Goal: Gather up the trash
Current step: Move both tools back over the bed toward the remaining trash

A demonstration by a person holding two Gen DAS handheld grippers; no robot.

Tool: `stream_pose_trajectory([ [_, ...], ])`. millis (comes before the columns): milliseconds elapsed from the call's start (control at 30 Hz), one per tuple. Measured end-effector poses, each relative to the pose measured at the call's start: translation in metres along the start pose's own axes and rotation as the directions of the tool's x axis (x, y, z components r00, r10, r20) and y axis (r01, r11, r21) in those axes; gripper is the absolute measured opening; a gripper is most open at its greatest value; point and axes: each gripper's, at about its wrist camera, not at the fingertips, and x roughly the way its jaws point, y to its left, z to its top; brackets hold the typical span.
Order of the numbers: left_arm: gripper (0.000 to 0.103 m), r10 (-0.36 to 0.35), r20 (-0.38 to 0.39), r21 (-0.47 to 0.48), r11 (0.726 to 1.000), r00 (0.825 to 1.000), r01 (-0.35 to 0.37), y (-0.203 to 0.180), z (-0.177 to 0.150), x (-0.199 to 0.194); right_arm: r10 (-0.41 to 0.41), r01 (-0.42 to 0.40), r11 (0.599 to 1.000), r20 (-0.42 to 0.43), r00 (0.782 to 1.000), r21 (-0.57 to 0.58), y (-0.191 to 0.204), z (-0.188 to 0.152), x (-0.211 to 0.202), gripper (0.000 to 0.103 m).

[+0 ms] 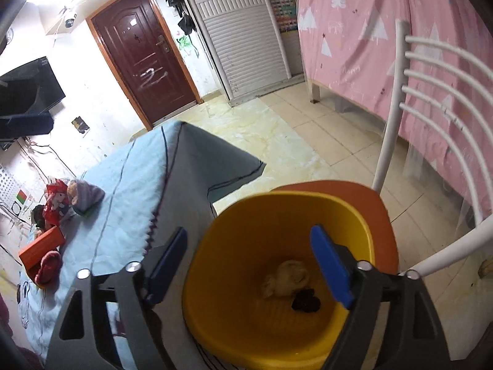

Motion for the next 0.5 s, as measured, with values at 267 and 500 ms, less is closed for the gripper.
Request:
stream_pose_trajectory([
  [267,0.081,0.085,0.062,-0.077,0.994,0.994,-0.08,0.061,-0.018,-0.044,0.039,-0.035,0.996,0.049,0.998,-0.079,0.047,0.018,-0.017,0.082],
  [500,0.081,0.163,0.063,-0.137,0.979,0.985,-0.153,0.109,-0.04,-0.066,0.111,-0.103,0.977,0.034,0.993,-0.187,0.111,0.033,-0.011,0.082],
])
